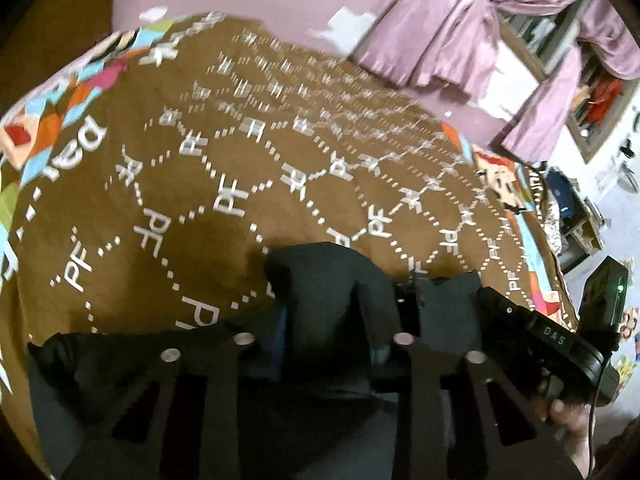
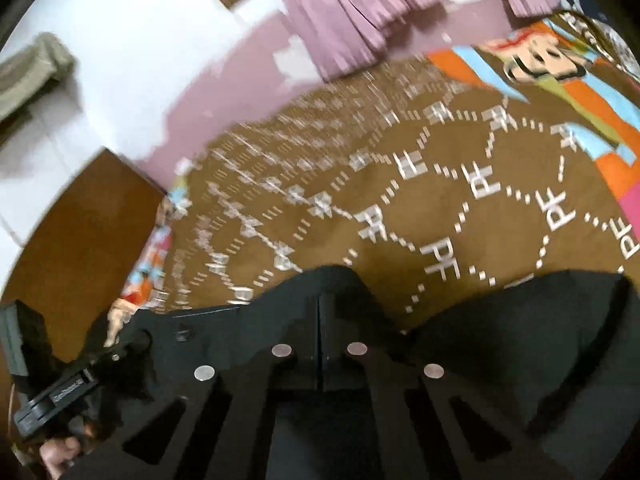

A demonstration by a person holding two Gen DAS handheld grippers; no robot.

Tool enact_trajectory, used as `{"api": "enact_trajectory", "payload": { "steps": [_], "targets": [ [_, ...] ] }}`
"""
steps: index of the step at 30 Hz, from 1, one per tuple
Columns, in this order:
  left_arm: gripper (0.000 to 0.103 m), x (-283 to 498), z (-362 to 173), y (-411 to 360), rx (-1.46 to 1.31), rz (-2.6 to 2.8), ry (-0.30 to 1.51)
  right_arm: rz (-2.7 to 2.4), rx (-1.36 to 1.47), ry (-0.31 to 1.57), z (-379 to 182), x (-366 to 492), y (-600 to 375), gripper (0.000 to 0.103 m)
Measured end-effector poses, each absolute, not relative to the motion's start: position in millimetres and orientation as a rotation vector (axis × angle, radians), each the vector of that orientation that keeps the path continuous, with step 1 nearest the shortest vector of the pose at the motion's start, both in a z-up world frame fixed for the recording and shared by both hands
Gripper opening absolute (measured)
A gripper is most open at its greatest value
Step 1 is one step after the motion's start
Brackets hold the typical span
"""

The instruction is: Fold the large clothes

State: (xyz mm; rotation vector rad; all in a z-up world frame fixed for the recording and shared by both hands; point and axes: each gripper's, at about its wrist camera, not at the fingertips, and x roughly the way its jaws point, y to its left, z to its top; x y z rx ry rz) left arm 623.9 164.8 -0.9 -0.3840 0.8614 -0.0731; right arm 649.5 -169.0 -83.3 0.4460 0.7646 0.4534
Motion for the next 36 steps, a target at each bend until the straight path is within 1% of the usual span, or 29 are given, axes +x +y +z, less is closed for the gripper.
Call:
{"api": "enact_trajectory", "payload": {
  "steps": [2,4,8,9,10,12,14,20,24,25,26,27,30,33,36],
  "targets": [
    [0.022,612,11,156,-0.350,-0.101,0.800,0.488,0.407,0.711,-70,633,-179,0.001],
    [0.020,595,22,151,-0.312,-0.130,0.748,0.508,0.384,0.696,-63,627,-183,0.001],
    [0.017,565,39,140,-0.236,-0.188,0.667,0.592,0.468,0.736,-65,629,-186,0.002],
    [0.016,557,42,137,-0.216,-0.196,0.647,0.596,0.492,0.743,-65,630,-187,0.004],
    [0.016,552,44,135,-0.207,-0.199,0.632,0.596,0.524,0.751,-66,631,-189,0.008],
    [0.015,538,48,126,-0.187,-0.208,0.589,0.594,0.569,0.738,-63,631,-193,0.036],
    [0.015,528,52,122,-0.165,-0.223,0.557,0.606,0.595,0.718,-56,629,-198,0.048],
    [0.013,485,62,107,-0.060,-0.295,0.468,0.602,0.611,0.691,-36,632,-206,0.049],
    [0.012,466,58,100,-0.033,-0.329,0.445,0.591,0.571,0.720,-32,639,-200,0.048],
    [0.012,464,56,100,-0.029,-0.333,0.446,0.594,0.557,0.729,-33,638,-197,0.044],
    [0.012,462,56,99,-0.026,-0.337,0.448,0.593,0.528,0.733,-33,637,-194,0.026],
    [0.011,461,55,97,-0.022,-0.342,0.450,0.589,0.496,0.729,-32,634,-192,0.018],
    [0.011,457,54,93,-0.005,-0.348,0.449,0.581,0.425,0.666,-26,613,-193,0.011],
    [0.011,453,53,91,-0.001,-0.351,0.454,0.571,0.339,0.605,-19,580,-198,0.008],
    [0.011,450,52,94,-0.003,-0.356,0.458,0.567,0.237,0.563,-18,544,-204,0.007]
  ]
}}
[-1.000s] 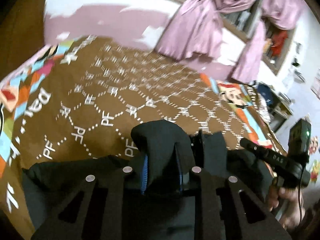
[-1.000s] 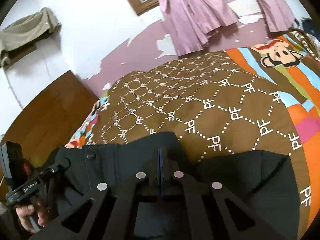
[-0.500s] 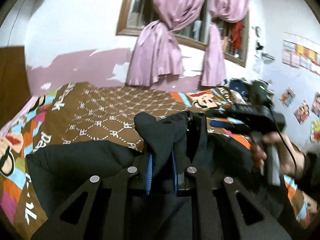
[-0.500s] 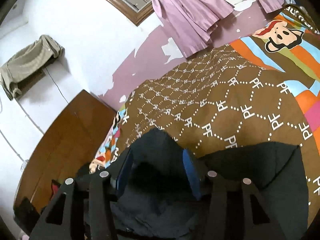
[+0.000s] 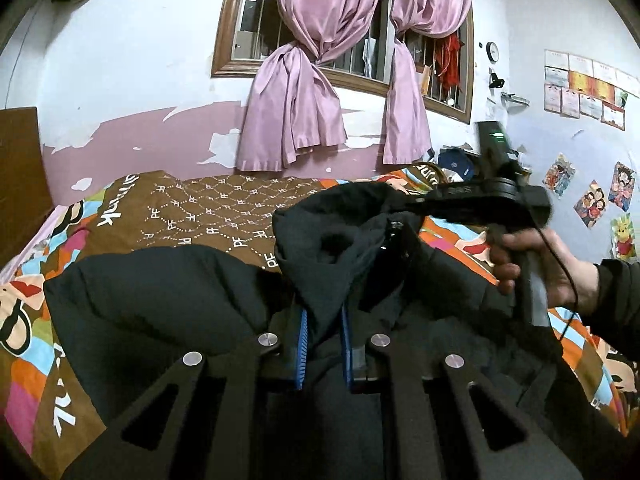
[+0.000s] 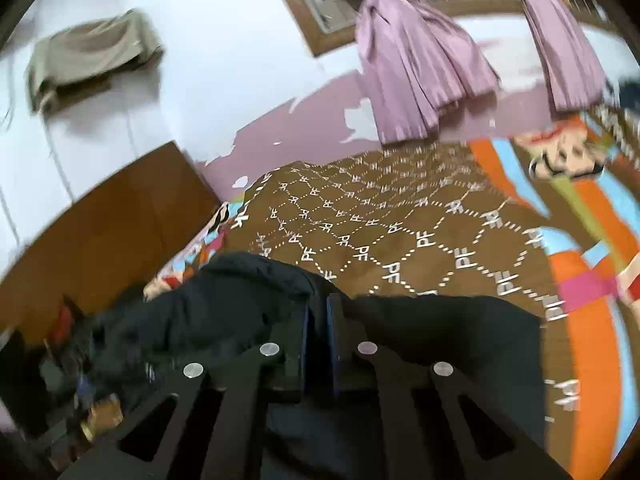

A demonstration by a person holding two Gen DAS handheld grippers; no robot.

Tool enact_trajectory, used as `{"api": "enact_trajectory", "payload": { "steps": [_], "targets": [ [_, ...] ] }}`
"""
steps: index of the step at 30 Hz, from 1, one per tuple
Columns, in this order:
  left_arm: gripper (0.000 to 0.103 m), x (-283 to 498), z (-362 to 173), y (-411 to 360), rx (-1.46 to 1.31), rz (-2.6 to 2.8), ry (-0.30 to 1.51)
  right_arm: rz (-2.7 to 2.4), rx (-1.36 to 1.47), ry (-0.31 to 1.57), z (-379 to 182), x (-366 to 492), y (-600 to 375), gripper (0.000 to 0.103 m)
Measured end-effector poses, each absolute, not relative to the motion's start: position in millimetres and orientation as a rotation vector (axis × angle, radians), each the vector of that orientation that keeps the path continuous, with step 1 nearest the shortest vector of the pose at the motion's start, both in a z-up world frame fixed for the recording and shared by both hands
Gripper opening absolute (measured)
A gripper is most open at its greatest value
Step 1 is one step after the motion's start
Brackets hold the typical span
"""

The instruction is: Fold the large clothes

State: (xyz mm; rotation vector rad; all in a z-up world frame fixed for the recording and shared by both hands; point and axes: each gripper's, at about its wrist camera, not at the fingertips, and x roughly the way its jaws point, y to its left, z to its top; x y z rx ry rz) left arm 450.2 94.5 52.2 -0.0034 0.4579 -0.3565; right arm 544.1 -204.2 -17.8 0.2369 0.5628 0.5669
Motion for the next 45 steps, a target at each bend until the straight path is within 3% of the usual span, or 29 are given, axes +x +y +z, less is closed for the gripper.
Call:
{"api": "enact_trajectory", "payload": {
  "steps": [10,18,28,36,40,45],
  "targets": [
    [0.011,458,10,97,0.040,-0.282,0.629,0.515,0.026,0.797,-114,517,-195,0.005],
    [0.011,495,-42,101,0.004,-0.225,0.780,0.473,-0.039,0.785,-140,523,-181,0.005],
    [0.011,483,-47,104,0.001,-0.233,0.737,0.445,0.003,0.654,-125,495,-193,0.006],
    [0.011,476,-53,100,0.023,-0.218,0.720,0.457,-0.024,0.405,-52,478,-188,0.006],
    [0.011,476,-52,100,0.024,-0.217,0.720,0.580,0.053,0.537,-41,527,-171,0.006],
    [0.015,465,-42,104,0.024,-0.195,0.677,0.640,0.002,0.743,-91,558,-159,0.006]
  ]
}}
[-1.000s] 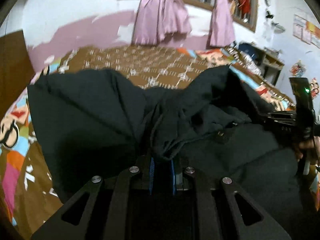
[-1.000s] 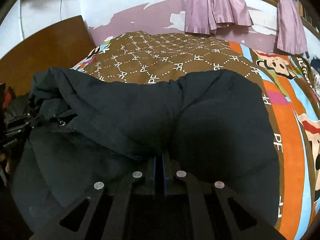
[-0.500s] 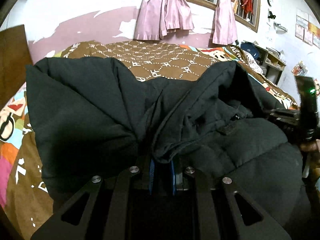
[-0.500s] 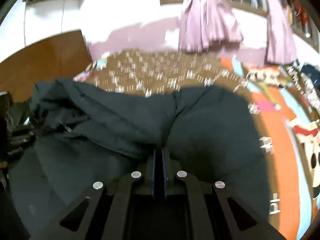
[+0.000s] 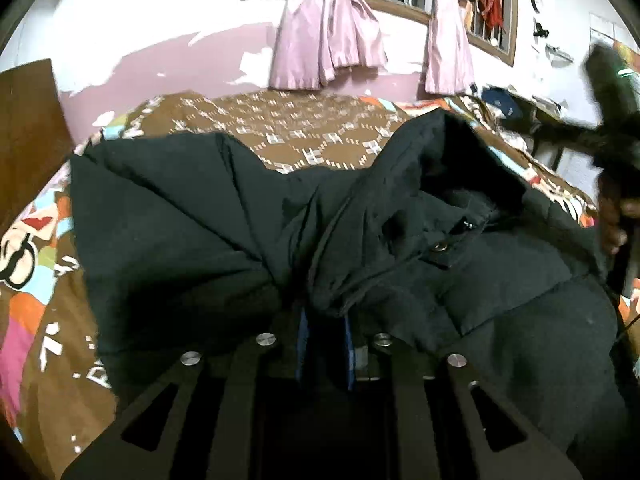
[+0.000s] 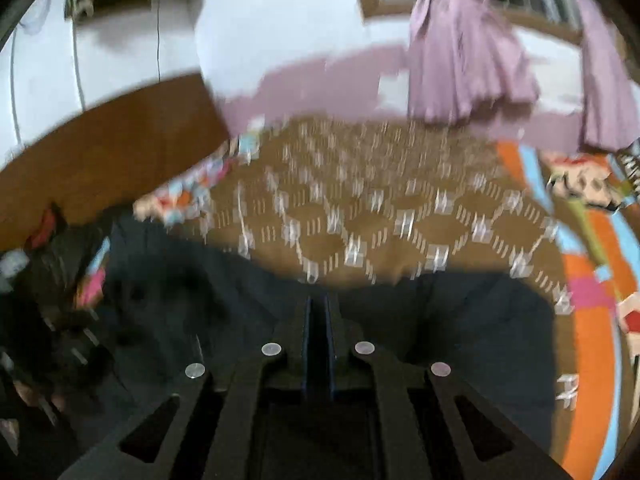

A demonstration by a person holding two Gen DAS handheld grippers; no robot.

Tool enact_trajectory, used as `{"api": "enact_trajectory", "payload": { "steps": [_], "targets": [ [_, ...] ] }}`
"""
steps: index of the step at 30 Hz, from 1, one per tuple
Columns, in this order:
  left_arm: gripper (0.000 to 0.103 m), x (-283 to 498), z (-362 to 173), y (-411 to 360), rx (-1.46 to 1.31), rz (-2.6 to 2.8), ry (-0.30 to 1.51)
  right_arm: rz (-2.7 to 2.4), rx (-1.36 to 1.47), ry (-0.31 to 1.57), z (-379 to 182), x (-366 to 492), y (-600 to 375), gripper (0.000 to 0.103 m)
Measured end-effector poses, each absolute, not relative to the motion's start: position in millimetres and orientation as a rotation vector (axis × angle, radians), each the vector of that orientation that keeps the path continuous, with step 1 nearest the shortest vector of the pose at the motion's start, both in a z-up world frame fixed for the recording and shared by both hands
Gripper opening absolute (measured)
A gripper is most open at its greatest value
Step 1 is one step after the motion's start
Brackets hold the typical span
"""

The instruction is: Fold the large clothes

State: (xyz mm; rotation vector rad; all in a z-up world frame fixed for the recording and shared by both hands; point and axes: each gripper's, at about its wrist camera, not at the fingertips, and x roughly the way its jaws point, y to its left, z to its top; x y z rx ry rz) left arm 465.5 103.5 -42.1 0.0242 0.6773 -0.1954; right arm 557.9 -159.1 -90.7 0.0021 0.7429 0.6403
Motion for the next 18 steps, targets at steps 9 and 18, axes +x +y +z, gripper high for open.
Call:
{"api": "enact_trajectory", "payload": {
  "steps": [9,18],
  "targets": [
    [0.048,429,17,140,-0.166,-0.132,0.423,0.647,-0.004,0.881,-125,560,-159,0.006],
    [0.048,512,17,86,-0.164,-0.365,0.702,0.669,0.084,0.879,-133,559,-171,0.006]
  ]
}}
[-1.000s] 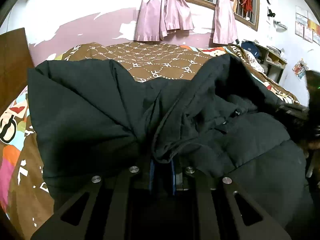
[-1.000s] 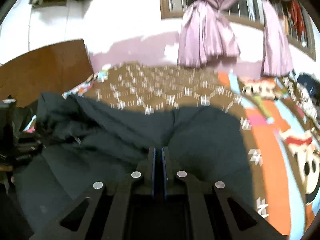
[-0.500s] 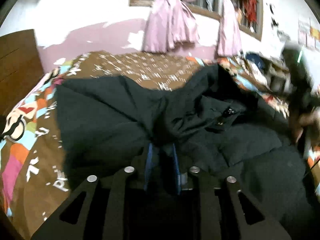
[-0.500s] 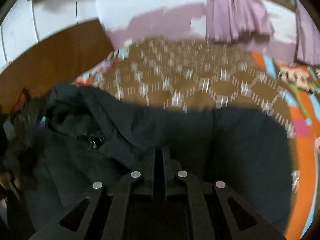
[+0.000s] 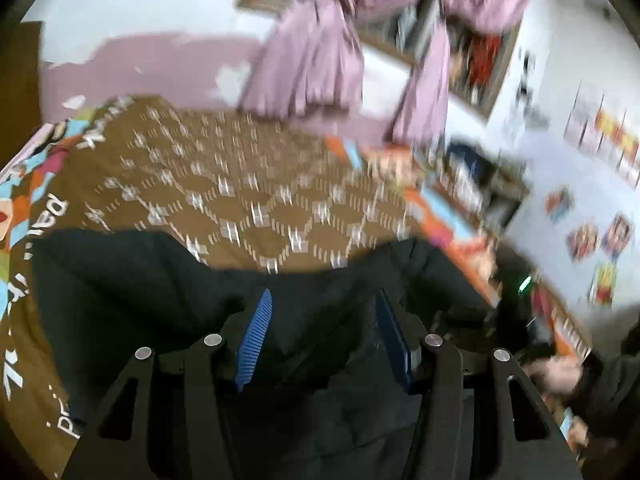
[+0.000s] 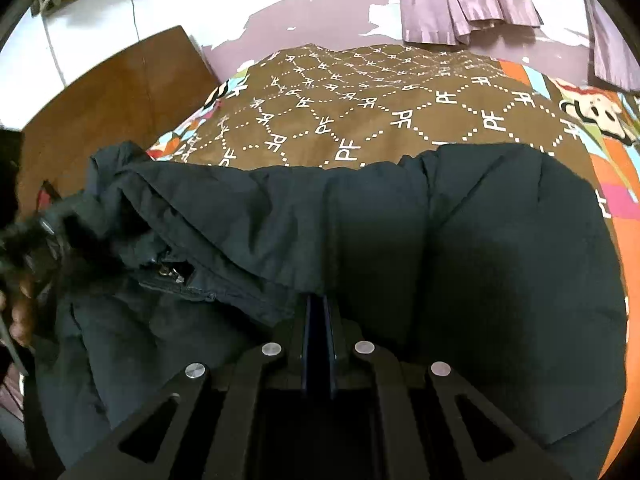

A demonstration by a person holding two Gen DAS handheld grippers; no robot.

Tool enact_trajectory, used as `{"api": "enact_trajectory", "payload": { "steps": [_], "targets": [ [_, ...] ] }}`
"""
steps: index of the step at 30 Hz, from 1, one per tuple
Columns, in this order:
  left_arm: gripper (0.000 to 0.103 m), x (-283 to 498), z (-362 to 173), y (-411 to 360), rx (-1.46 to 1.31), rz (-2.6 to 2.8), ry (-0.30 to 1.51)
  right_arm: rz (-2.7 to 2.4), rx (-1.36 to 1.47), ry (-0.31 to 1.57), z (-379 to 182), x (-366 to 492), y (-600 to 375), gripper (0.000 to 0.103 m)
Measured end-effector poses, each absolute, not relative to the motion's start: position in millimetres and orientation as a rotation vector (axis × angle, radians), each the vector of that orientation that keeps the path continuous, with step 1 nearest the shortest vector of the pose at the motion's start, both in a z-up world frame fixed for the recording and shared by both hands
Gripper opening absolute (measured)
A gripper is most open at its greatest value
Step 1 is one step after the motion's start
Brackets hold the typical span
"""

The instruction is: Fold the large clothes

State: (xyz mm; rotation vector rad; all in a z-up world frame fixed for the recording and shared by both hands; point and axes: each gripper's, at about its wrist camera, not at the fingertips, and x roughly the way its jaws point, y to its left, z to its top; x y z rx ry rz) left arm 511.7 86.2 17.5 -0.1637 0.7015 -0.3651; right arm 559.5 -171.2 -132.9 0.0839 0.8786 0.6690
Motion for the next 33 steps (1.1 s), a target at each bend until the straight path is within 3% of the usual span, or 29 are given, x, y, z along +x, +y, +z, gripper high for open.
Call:
{"api": "enact_trajectory", "payload": {
  "steps": [7,9,11,17,33],
  "targets": [
    [0.048,513,-26,84,-0.077,-0.314,0.847,0.673,0.075,0.719,-87,546,-176,0.009],
    [0.048,509,-29,82,-0.041,-0.312,0.853,0.674,0.093,0.695,-71,554,-171,0.024],
    [0.048,507,-34,81,-0.018,-0.306,0.856,0.683,0.107,0.715,-63,570,-160,0.029],
    [0.048,513,-43,78,0.028,-0.303,0.866,0.779,0.097,0.947,-102,607,-119,0.029],
    [0.048,540,-65,102,0.076,-0.261,0.923,0.776,-0.186,1.022,-149,587,-87,0.025]
  ]
}}
